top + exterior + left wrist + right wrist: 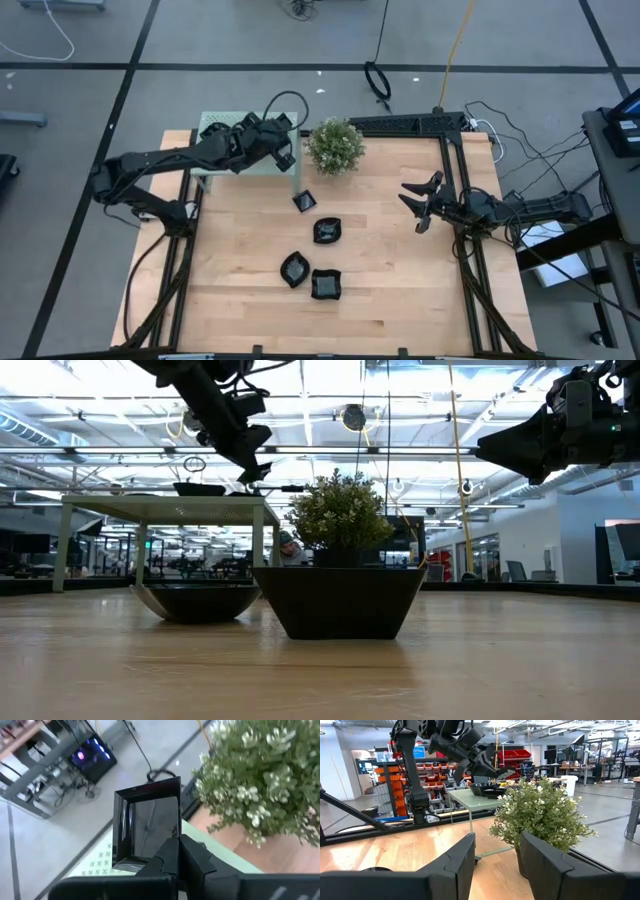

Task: Pick & Place Mini shaped plates
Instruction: Stack the square plate on top of the square plate on the shelf

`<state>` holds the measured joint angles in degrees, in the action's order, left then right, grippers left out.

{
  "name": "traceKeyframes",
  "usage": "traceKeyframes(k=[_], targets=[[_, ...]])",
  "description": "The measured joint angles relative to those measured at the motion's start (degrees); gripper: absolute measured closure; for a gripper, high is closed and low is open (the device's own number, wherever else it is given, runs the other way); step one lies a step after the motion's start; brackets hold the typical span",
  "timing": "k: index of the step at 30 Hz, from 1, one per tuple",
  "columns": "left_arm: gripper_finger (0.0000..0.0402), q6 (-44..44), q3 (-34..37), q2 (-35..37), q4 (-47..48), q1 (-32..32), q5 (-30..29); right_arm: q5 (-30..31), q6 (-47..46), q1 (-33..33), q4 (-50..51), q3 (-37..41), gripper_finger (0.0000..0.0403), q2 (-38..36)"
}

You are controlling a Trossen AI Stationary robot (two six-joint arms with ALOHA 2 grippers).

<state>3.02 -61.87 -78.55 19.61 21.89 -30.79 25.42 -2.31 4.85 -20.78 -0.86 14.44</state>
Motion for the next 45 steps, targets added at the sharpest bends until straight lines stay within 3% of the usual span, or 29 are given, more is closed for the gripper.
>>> traceKeyframes(k=[6,11,19,28,34,45], targets=[[0.0379,-0.3,-3.7,-1.1,7.8,-0.5,0.9,0.0,0.0,0.0,0.0,0.0,0.0259,0.0],[0.0394,-0.3,-3.8,-1.2,10.8,-0.3,1.9,0.0,0.0,0.0,0.0,0.0,0.0259,0.0],[0.0376,3.3,-3.8,-2.7,12.0,0.3,2.5,0.0,0.0,0.0,0.0,0.0,0.0259,0.0],[0.0394,3.3,-3.8,-3.3,13.6,0.4,2.3,0.0,0.0,0.0,0.0,0.0,0.0259,0.0],[0.0373,4.9,-3.8,-3.3,13.7,0.6,2.3,0.0,0.0,0.0,0.0,0.0,0.0259,0.0],[0.0357,0.0,-3.8,-3.2,13.7,0.6,2.3,0.0,0.0,0.0,0.0,0.0,0.0259,0.0]])
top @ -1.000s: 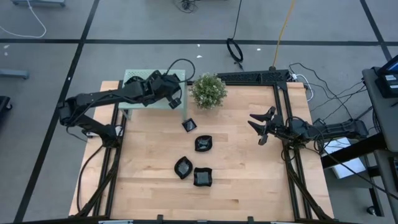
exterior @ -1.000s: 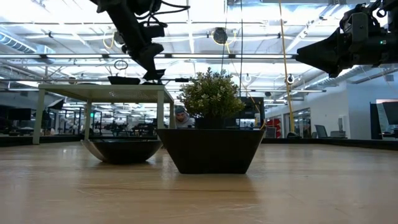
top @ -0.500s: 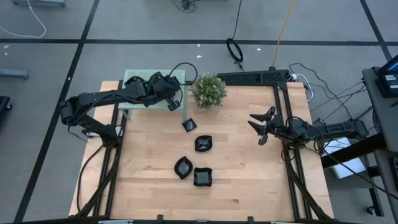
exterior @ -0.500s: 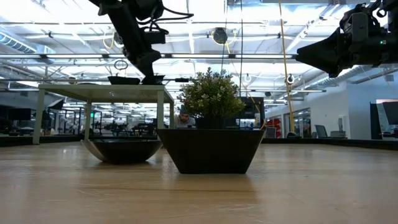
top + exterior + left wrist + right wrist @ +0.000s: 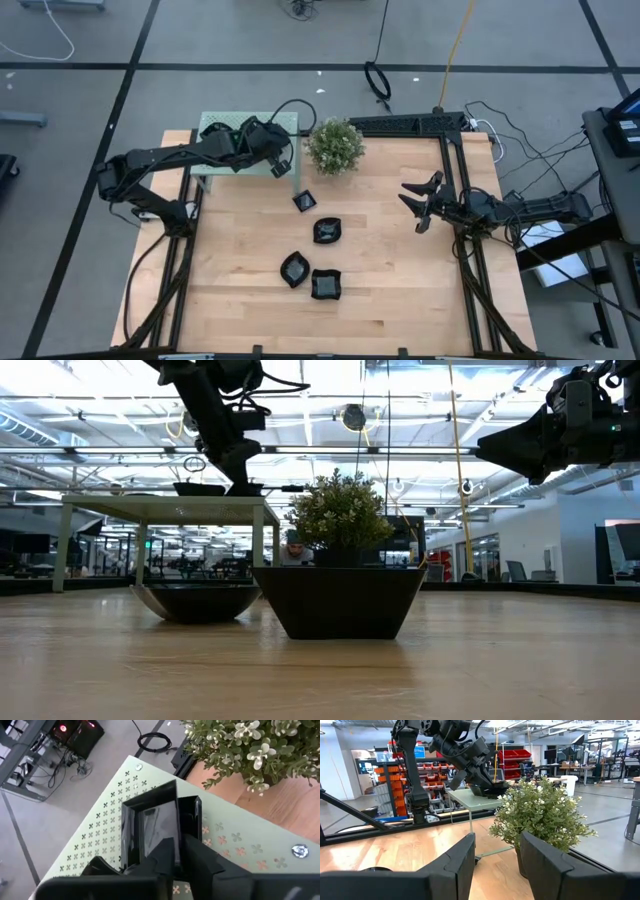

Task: Pick & Place Mini shaped plates
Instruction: Stack the square plate on top of the square plate on the shelf, then stack the leaf shape plate on top of the leaf shape plate on the shelf

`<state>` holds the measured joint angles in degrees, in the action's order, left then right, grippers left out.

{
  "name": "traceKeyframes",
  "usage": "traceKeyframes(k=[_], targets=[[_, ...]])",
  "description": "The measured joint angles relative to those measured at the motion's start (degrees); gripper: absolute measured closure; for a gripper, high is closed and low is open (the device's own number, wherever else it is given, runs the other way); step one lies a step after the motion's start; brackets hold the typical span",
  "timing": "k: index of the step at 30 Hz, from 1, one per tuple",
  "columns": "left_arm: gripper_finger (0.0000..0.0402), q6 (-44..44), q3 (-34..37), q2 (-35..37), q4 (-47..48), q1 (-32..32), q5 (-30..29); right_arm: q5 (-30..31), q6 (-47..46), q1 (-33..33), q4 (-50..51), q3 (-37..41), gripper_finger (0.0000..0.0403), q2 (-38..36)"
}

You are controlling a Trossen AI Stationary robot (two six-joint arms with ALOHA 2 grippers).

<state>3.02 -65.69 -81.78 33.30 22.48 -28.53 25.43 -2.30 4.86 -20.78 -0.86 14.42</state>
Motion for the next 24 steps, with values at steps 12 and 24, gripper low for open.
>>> traceKeyframes(k=[12,24], targets=[[0.0225,9.1,-2.4,0.4,-0.6,-2.6,-0.2,0.0,0.0,0.0,0.0,0.0,0.0259,0.0],[0.0201,6.1,-9.5,0.4,-5.4,-6.2,7.5,0.0,0.0,0.0,0.0,0.0,0.0259,0.0]])
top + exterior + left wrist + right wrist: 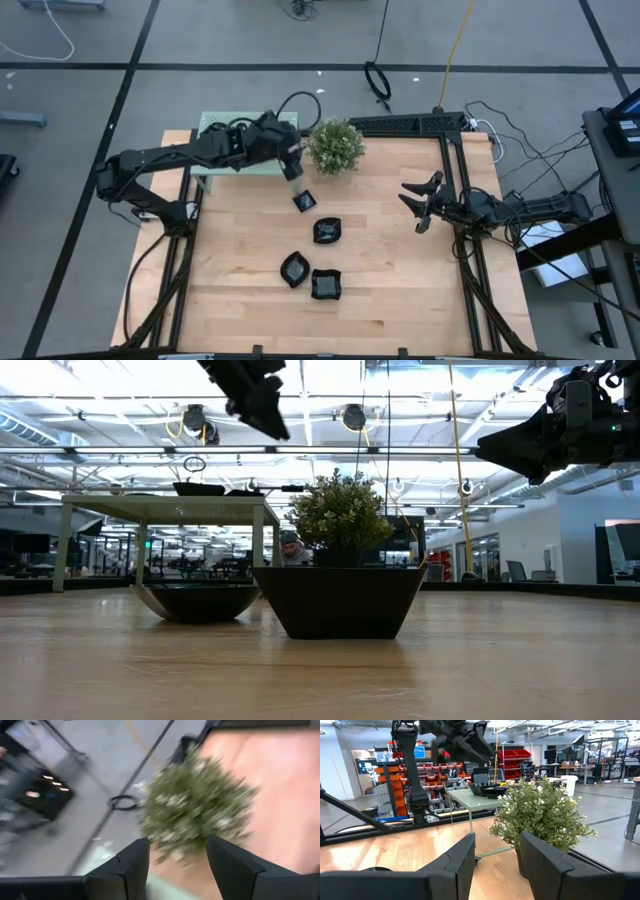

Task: Pick & Place Mini shaped plates
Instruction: Stack the leaf shape plate on top of the leaf shape plate on the shelf

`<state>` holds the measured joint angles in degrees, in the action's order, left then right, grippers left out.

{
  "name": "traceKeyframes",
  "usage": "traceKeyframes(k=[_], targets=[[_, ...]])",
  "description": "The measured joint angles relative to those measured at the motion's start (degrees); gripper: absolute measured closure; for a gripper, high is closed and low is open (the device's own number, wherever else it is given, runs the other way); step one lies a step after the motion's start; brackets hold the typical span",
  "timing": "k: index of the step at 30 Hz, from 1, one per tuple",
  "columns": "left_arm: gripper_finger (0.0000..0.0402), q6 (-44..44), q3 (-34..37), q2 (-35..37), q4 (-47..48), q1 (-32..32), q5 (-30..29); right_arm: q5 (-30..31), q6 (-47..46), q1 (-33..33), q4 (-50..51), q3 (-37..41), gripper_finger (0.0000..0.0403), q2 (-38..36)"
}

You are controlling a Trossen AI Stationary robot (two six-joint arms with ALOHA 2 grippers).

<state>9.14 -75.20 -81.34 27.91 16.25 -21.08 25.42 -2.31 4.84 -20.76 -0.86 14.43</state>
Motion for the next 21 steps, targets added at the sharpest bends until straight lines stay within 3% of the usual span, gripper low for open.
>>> traceKeyframes(k=[4,10,21], targets=[[0.0201,-10.5,0.0,-1.9,-1.8,-0.7,4.9,0.0,0.0,0.0,0.0,0.0,0.0259,0.0],[0.0201,-20.6,0.1,-8.0,-1.0,-4.0,7.2,0.0,0.0,0.0,0.0,0.0,0.0259,0.0],[0.0201,-25.1,0.1,-16.2,0.6,-13.9,14.2,0.0,0.0,0.0,0.0,0.0,0.0259,0.0]])
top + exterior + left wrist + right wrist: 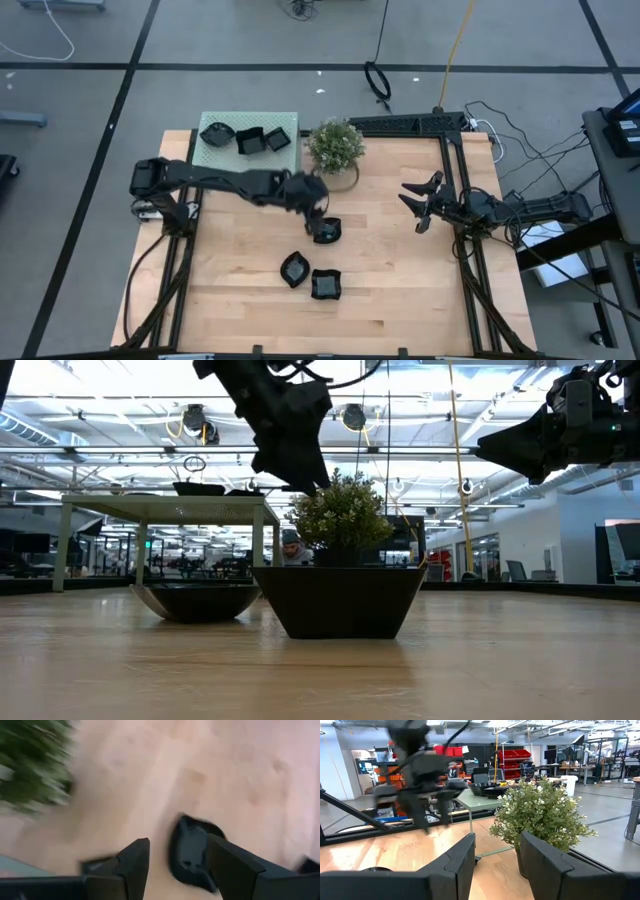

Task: Pick & Place Mini shaped plates
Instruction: Stack the leaf shape plate on top of the leaf shape plate on the shelf

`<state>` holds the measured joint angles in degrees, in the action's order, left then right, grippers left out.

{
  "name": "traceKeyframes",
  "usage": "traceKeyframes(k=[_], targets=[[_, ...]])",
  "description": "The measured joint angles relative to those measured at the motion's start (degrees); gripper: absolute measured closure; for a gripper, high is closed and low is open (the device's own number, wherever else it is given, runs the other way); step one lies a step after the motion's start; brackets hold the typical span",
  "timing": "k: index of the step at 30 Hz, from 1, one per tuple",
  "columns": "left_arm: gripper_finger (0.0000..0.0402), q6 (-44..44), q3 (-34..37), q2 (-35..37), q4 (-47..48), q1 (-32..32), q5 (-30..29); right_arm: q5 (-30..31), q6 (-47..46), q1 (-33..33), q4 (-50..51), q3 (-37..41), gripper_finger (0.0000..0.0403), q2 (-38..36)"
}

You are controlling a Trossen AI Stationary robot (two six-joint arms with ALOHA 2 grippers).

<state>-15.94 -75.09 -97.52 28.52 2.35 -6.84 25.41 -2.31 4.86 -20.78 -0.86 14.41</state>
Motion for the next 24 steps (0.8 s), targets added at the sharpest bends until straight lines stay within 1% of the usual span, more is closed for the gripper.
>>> traceKeyframes(k=[4,9,11,21,24], targets=[[0.0201,-0.3,0.0,-2.2,0.9,-4.9,-0.5,0.0,0.0,0.0,0.0,0.0,0.0259,0.0],[0.0201,5.0,0.0,-7.0,1.7,-9.3,-7.1,0.0,0.0,0.0,-0.1,0.0,0.0259,0.0],[0.0201,5.3,0.0,-8.8,1.3,-10.2,-8.4,0.0,0.0,0.0,0.0,0.0,0.0259,0.0],[0.0201,6.8,0.0,-15.9,-3.4,-12.8,-8.5,0.0,0.0,0.0,0.0,0.0,0.0259,0.0],[0.0201,8.6,0.0,-18.6,-5.7,-13.1,-11.1,0.0,0.0,0.0,0.0,0.0,0.0259,0.0]])
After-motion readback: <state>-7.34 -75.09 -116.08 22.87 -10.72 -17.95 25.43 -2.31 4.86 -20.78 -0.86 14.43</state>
